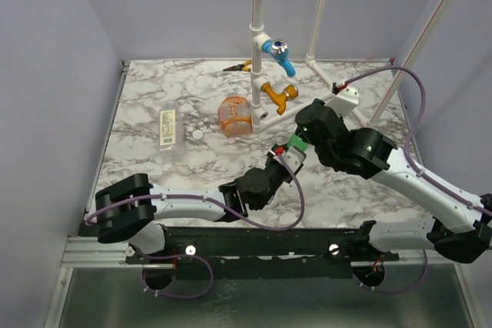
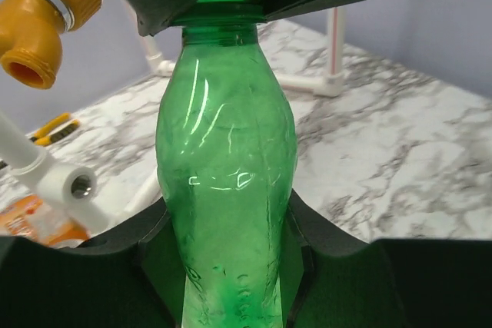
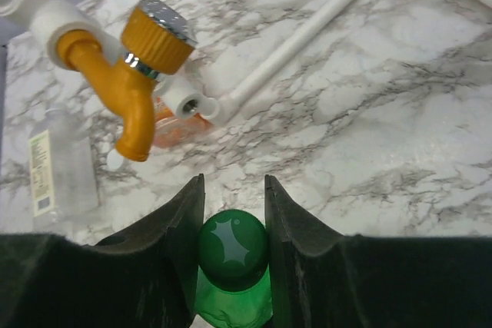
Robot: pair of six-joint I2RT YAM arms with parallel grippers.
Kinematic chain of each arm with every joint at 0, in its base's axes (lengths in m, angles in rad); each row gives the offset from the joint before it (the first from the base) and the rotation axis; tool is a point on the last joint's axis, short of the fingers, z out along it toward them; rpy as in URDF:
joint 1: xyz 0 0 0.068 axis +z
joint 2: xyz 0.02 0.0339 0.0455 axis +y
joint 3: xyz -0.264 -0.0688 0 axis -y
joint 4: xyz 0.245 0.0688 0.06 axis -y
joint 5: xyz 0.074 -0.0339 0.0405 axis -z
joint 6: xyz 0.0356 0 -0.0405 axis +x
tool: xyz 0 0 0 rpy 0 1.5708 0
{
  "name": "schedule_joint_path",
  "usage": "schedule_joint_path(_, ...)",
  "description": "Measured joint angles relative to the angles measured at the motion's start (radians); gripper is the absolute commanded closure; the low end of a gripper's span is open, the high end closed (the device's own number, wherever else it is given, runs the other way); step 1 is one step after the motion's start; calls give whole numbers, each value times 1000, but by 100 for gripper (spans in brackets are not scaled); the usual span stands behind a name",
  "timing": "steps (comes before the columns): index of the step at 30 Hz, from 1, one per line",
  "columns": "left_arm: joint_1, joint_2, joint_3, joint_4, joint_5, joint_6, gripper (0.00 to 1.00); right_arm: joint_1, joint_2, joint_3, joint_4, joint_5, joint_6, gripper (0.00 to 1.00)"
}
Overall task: Screw on the bottle caps
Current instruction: Screw the bottle cap onto the plastic bottle.
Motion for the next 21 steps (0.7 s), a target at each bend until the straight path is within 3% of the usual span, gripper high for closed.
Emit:
schedule_joint_path(1,-19,36,22,0,-56,38,100,-5,9,0,-25,17,18,41)
schedule_joint_path(3,-42,73,40,-2,-119,96,100,-6,20,0,-62,27,52,20)
schedule_joint_path(6,-47,77,47,-21,-126,121,100,22,28,-8,-77,-33,69,8)
schedule_joint_path(12,-3,-15,16,-72,-9,37,100,48,-90,-40,-24,-143,2,7)
schedule_joint_path(15,32,-89,-26,-89,148,-47,100,49,-163,-59,26,-174,-52,8)
schedule_joint_path(21,207,-202,-149,-114,492,-266,100,55,-315,-156,159,-307,-201,8)
